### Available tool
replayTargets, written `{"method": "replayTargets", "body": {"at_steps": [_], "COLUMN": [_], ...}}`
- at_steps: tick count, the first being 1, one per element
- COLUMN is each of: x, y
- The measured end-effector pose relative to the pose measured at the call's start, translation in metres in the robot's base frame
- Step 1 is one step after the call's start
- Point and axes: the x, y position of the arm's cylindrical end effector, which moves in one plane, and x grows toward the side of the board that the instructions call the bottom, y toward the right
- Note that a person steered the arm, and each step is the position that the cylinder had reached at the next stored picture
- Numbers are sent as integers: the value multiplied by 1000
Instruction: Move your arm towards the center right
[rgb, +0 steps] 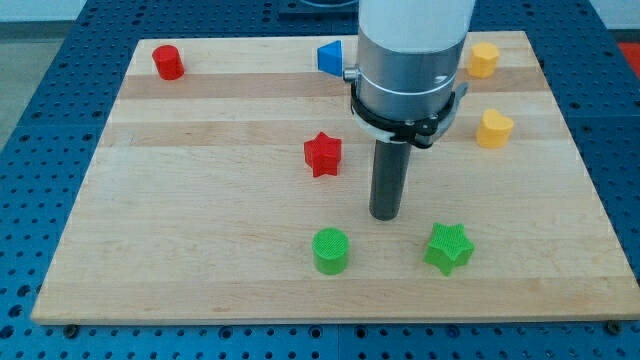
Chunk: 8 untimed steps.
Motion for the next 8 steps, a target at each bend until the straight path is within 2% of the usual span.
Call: {"method": "replayTargets", "body": {"at_steps": [1,2,3,6,7,8], "x": [-1,-24,-24,-15,-15,-15], "y": [3,54,69,37,37,68]}}
